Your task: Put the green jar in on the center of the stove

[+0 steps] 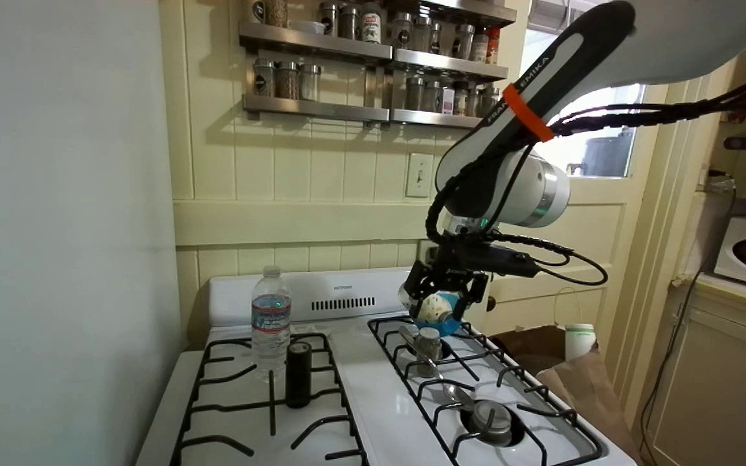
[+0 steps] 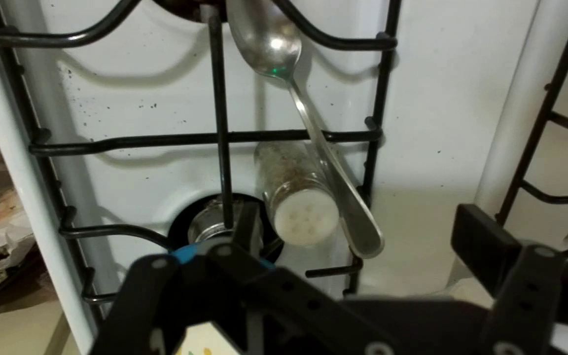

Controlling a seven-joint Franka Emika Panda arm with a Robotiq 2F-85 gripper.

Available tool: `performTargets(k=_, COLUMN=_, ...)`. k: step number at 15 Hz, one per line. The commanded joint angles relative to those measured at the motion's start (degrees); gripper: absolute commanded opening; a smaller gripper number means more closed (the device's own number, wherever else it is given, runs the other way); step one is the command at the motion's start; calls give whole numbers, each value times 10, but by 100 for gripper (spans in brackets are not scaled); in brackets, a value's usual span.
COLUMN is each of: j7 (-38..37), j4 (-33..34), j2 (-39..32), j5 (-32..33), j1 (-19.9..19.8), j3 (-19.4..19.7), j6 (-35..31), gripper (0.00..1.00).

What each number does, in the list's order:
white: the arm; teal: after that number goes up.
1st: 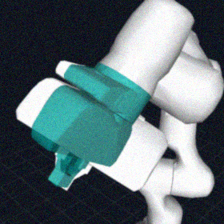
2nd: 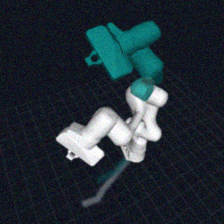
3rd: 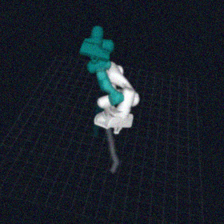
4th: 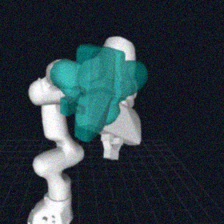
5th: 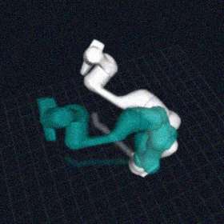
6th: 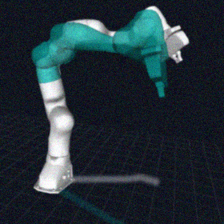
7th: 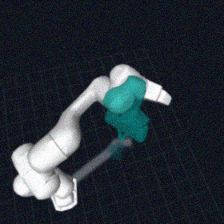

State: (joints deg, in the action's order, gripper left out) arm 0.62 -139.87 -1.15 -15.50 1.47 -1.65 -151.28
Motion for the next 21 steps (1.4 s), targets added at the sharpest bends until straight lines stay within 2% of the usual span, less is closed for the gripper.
performTargets(k=1, j7=-17, j4=9, j2=-26, j5=24, j1=-9, j3=11, j6=-2, gripper=100)
performTargets(k=6, j7=-22, j4=34, j2=-65, j5=70, j1=-18, j3=24, j6=-1, gripper=100)
performTargets(k=10, j7=-19, j4=61, j2=-95, j5=87, j1=-14, j3=21, j6=-15, gripper=95)
performTargets(k=14, j7=11, j4=92, j2=-117, j5=53, j1=-16, j3=-3, j6=-4, gripper=86)
performTargets(k=15, j7=19, j4=97, j2=-121, j5=46, j1=-17, j3=-10, j6=-1, gripper=89)
performTargets(k=17, j7=27, j4=101, j2=-127, j5=30, j1=-20, j3=-21, j6=4, gripper=85)
performTargets(k=21, j7=13, j4=97, j2=-133, j5=25, j1=-21, j3=-21, j6=5, gripper=84)
